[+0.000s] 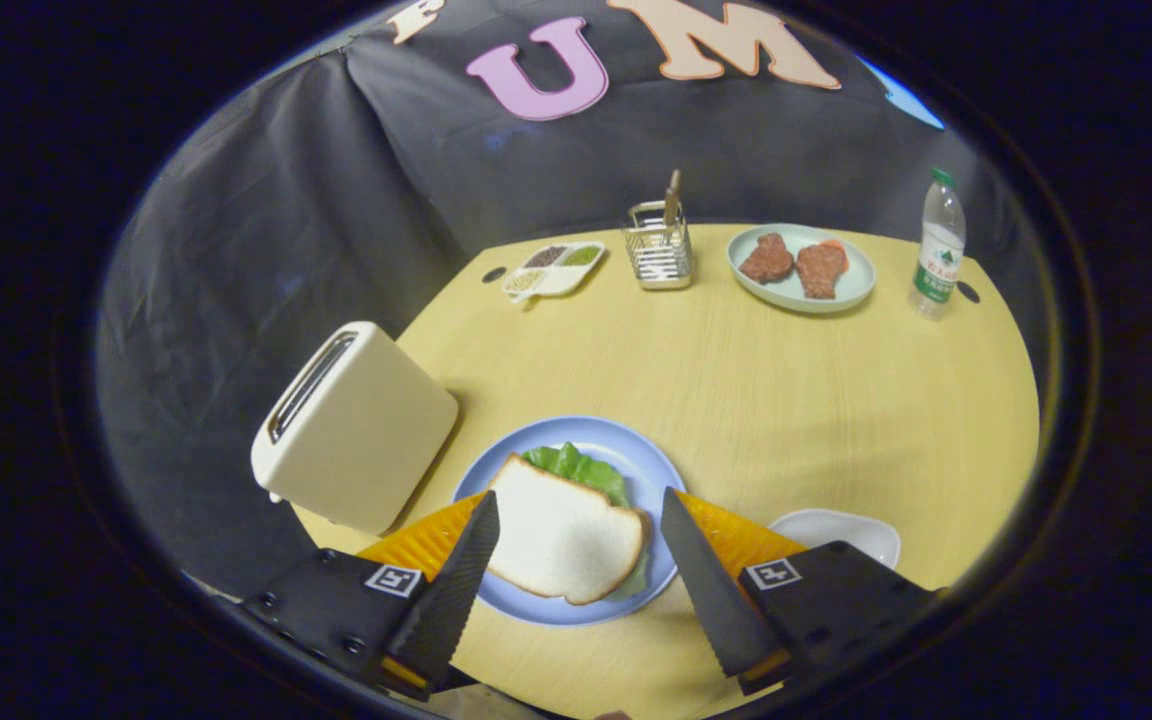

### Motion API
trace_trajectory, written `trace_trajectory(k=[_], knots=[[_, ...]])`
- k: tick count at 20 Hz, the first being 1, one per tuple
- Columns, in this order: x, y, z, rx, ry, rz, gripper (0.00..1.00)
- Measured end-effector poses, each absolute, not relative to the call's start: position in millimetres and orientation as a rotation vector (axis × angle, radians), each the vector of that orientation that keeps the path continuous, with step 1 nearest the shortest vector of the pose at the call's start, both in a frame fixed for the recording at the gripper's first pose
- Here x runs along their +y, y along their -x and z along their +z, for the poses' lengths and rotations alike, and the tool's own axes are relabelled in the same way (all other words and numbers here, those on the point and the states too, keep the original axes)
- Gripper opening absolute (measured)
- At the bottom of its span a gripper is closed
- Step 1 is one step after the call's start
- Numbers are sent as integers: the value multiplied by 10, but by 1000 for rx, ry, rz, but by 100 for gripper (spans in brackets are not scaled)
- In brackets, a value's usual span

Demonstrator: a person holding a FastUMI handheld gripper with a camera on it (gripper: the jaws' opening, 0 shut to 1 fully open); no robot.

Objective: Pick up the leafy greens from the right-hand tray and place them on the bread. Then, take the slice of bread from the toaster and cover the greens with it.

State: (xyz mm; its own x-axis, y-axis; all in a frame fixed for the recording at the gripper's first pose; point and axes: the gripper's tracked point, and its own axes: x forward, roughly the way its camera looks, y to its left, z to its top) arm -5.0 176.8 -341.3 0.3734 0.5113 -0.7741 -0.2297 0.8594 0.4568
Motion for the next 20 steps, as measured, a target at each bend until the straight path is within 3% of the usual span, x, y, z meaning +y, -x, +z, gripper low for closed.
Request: trace_trajectory(k=[10, 20], knots=[[952, 52, -2354, 769, -141, 414, 100], [266, 37, -1510, 522, -33, 244, 100]])
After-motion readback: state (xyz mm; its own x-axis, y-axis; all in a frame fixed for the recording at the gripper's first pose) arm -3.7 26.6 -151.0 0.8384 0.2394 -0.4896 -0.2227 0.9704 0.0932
